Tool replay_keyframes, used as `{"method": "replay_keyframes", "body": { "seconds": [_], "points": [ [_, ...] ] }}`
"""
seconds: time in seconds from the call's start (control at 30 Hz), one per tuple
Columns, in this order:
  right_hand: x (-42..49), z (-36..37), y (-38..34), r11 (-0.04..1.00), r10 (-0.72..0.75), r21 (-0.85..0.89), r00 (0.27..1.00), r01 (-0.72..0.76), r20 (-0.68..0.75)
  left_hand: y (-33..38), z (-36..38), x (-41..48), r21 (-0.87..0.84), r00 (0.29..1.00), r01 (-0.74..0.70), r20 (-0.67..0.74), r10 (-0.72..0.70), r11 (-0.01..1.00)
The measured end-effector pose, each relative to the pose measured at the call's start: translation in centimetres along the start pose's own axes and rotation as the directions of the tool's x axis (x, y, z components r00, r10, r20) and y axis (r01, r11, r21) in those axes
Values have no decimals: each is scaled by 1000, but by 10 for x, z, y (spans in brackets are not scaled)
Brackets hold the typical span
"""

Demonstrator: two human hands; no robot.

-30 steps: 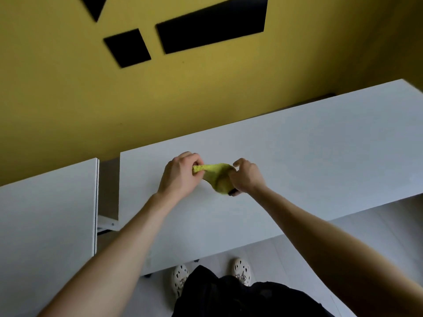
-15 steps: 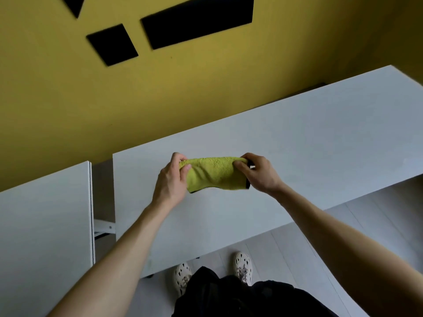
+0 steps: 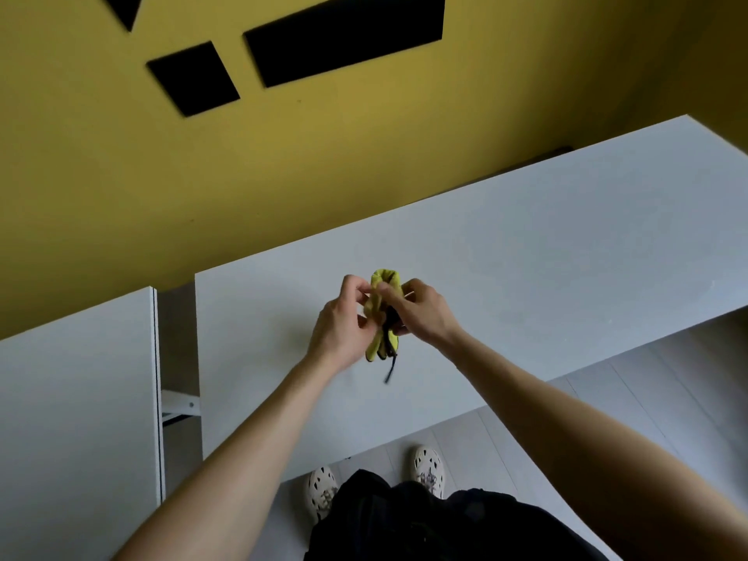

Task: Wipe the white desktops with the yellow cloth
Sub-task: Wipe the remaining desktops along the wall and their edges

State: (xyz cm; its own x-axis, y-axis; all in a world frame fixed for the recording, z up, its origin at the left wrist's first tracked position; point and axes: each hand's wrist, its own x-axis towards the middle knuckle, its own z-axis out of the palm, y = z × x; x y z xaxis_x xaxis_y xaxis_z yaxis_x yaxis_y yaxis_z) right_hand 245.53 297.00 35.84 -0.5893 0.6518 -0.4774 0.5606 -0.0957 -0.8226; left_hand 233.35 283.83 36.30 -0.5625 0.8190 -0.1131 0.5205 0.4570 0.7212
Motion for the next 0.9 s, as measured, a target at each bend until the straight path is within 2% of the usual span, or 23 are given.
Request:
{"method": "replay_keyframes", "body": {
  "seconds": [0.13,0.2,0.27,0.3,0.33,0.37,0.4,0.47,0.5,0.53,0.6,0.67,0.73,0.83,0.9],
  "points": [
    [10,-16,10,989,-13,-147,997,1,-76,-11,15,0,-139,974,101,217,-69,985],
    [13,-29,13,956,-160,-272,974,112,-161,-13,17,3,-113,953,188,261,-154,976],
    [11,-40,20,834,-418,-458,894,308,-161,-20,16,6,37,946,190,259,-193,981],
    [8,-44,28,733,-527,-559,843,387,-107,-25,15,6,154,941,166,271,-203,974],
    [6,-47,41,634,-576,-645,817,427,-26,-31,14,6,262,932,141,291,-218,955],
    [6,-51,57,560,-564,-697,823,449,77,-37,14,5,342,922,117,311,-230,932],
    [7,-56,75,500,-483,-744,856,443,185,-43,14,5,401,912,93,332,-239,911],
    [5,-62,105,382,-220,-841,922,382,319,-54,17,3,485,896,60,358,-261,873],
    [5,-62,116,371,-152,-866,942,335,300,-60,20,3,514,892,56,359,-273,856],
    [6,-59,123,433,-168,-853,956,291,241,-66,22,3,539,890,51,358,-283,841],
    [16,-48,125,574,-361,-777,931,259,44,-76,30,5,571,901,47,330,-282,819],
    [29,-29,121,584,-507,-761,859,284,-68,-81,34,6,585,914,26,314,-256,811],
    [48,-6,123,558,-479,-788,876,260,-50,-87,39,12,629,898,-25,355,-258,777],
    [55,36,142,541,-384,-823,922,177,-55,-89,43,27,736,862,-87,393,-320,671],
    [44,51,150,546,-400,-811,916,212,-30,-89,47,44,785,853,-72,368,-370,615]
  ]
}}
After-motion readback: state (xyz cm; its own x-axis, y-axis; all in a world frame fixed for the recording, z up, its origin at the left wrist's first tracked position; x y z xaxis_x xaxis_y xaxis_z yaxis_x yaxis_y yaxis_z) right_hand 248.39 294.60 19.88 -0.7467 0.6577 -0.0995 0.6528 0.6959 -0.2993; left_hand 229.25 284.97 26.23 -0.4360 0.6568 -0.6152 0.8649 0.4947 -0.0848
